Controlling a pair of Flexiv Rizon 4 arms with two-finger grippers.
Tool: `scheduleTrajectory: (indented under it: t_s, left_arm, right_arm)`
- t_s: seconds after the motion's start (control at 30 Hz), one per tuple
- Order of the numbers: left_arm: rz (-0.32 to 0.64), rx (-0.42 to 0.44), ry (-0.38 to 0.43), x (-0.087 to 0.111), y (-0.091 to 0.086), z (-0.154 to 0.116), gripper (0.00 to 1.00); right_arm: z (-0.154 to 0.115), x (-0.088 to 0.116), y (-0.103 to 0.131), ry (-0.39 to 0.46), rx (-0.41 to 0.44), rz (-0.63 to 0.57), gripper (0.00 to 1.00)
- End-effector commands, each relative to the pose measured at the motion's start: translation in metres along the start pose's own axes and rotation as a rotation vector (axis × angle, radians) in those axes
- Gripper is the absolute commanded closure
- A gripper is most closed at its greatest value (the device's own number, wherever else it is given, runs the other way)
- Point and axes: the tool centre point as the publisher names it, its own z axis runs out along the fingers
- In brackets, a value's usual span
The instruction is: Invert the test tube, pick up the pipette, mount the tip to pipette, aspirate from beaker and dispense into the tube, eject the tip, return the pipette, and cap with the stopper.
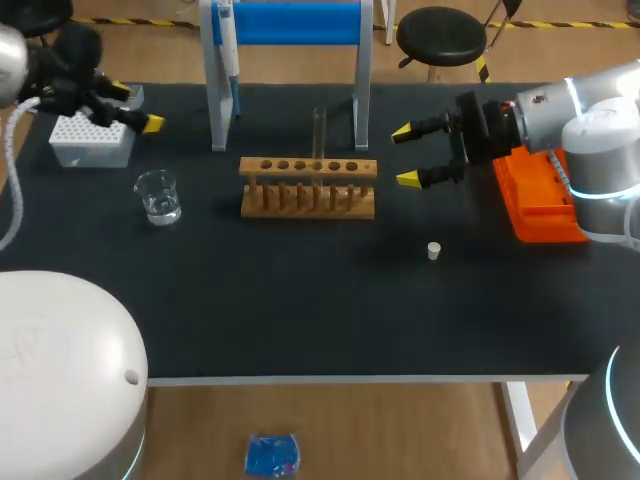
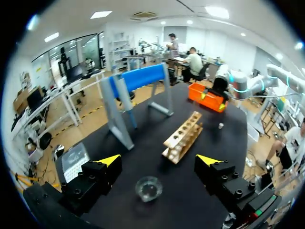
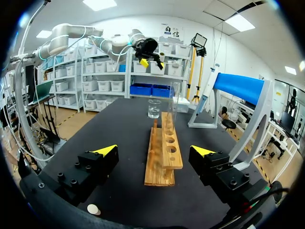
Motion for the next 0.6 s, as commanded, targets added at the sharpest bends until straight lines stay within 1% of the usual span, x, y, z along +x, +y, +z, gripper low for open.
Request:
scheduleTrajectory:
  t_s: [0.03, 0.17, 0.3, 0.37, 0.43, 0.5, 0.53, 0.6]
  left_arm:
    - [-0.055, -0.013, -0.044, -0.023, 0.028, -0.012, 0.00]
    - [-0.133, -0.047, -0.108, -0.053, 0.055, -0.020, 0.00]
    - [-0.208, -0.081, -0.169, -0.074, 0.074, -0.023, 0.00]
    - [-0.241, -0.108, -0.206, -0.082, 0.080, -0.023, 0.00]
    - [-0.272, -0.116, -0.236, -0.089, 0.086, -0.022, 0.00]
    - [-0.305, -0.126, -0.286, -0.096, 0.089, -0.022, 0.00]
    - [-0.308, -0.120, -0.296, -0.099, 0.089, -0.022, 0.00]
    - [-0.333, -0.125, -0.347, -0.104, 0.089, -0.021, 0.00]
  right_arm:
    - [-0.001, 0.000, -0.001, 0.002, 0.000, -0.001, 0.00]
    - [-0.001, 0.000, -0.001, 0.002, 0.000, -0.001, 0.00]
    - [-0.001, 0.000, -0.001, 0.002, 0.000, -0.001, 0.00]
    - [-0.001, 0.000, -0.001, 0.002, 0.000, -0.001, 0.00]
    - [-0.001, 0.000, -0.001, 0.002, 0.000, -0.001, 0.00]
    - [-0.001, 0.000, -0.001, 0.002, 0.000, -0.001, 0.00]
    - [-0.001, 0.000, -0.001, 0.002, 0.000, -0.001, 0.00]
    - [-0.001, 0.000, -0.001, 0.002, 0.000, -0.001, 0.00]
